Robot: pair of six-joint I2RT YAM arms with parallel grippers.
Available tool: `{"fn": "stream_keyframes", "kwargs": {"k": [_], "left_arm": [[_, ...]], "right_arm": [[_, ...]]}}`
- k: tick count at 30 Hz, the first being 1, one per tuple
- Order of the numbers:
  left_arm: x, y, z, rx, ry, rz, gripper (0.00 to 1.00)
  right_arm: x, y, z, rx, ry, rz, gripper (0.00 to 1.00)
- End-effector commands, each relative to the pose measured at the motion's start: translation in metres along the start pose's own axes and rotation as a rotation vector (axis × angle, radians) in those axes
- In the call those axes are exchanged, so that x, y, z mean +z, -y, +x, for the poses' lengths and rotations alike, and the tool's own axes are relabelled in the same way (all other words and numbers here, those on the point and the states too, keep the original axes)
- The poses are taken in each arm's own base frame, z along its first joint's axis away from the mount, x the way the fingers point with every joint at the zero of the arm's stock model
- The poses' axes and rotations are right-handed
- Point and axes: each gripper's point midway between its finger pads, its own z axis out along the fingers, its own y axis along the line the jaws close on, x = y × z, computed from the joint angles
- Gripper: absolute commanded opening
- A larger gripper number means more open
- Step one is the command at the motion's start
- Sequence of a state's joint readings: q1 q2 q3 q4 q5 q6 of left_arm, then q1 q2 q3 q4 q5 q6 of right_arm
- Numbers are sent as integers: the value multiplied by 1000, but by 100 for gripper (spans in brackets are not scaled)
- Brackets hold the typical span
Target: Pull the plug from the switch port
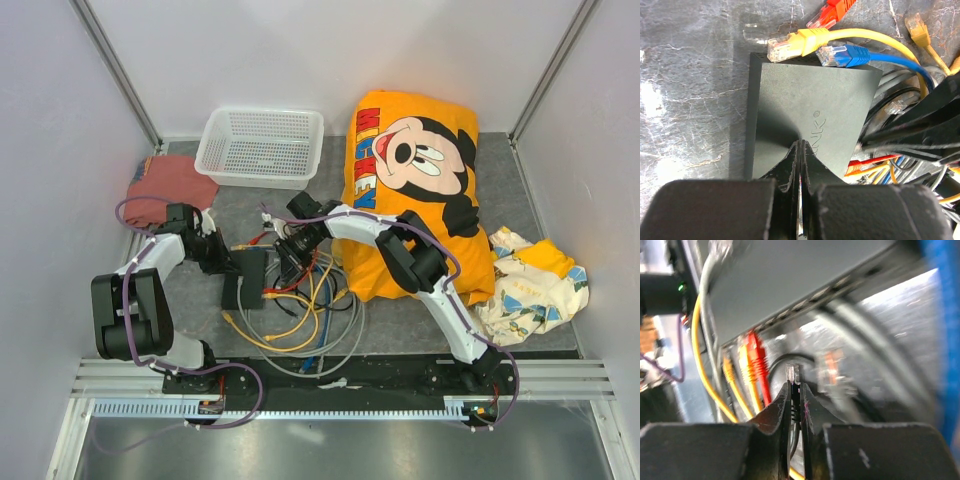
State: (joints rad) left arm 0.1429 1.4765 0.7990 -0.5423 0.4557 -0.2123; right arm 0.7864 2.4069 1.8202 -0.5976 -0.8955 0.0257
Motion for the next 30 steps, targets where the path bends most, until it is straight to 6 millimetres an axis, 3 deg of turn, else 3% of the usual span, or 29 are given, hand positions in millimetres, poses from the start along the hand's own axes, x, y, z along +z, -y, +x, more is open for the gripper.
{"fn": "stream_keyframes", "kwargs": {"k": [1,5,11,16,18,22,24,25,28,30], "left_arm": [[3,-2,-2,-19,5,-2,2],[3,-1,-4,-11,17,0,2],[2,-1,-6,-5,23,-1,1],[4,-1,-6,-8,16,3,2],[4,0,-7,-9,18,3,2],[4,0,-8,-12,18,5,2],[4,0,-8,-10,17,6,1],[4,0,-9,-11,19,6,2],[2,1,-10,-8,26,7,2],[1,2,-13,-4,34,9,1]], "right_arm": [[-26,14,-42,-110,90,130,0],[-53,-5,-74,-207,159,141,0],[-89,-8,-122,-356,250,262,0],[-112,4,-163,-439,338,417,0],[-127,18,-180,-429,394,534,0],[-144,36,-188,-382,443,677,1],[-143,40,-184,-356,438,687,13],[-141,42,-178,-345,426,686,29],[-137,35,-170,-293,426,637,55],[-129,15,-165,-307,414,535,59]]}}
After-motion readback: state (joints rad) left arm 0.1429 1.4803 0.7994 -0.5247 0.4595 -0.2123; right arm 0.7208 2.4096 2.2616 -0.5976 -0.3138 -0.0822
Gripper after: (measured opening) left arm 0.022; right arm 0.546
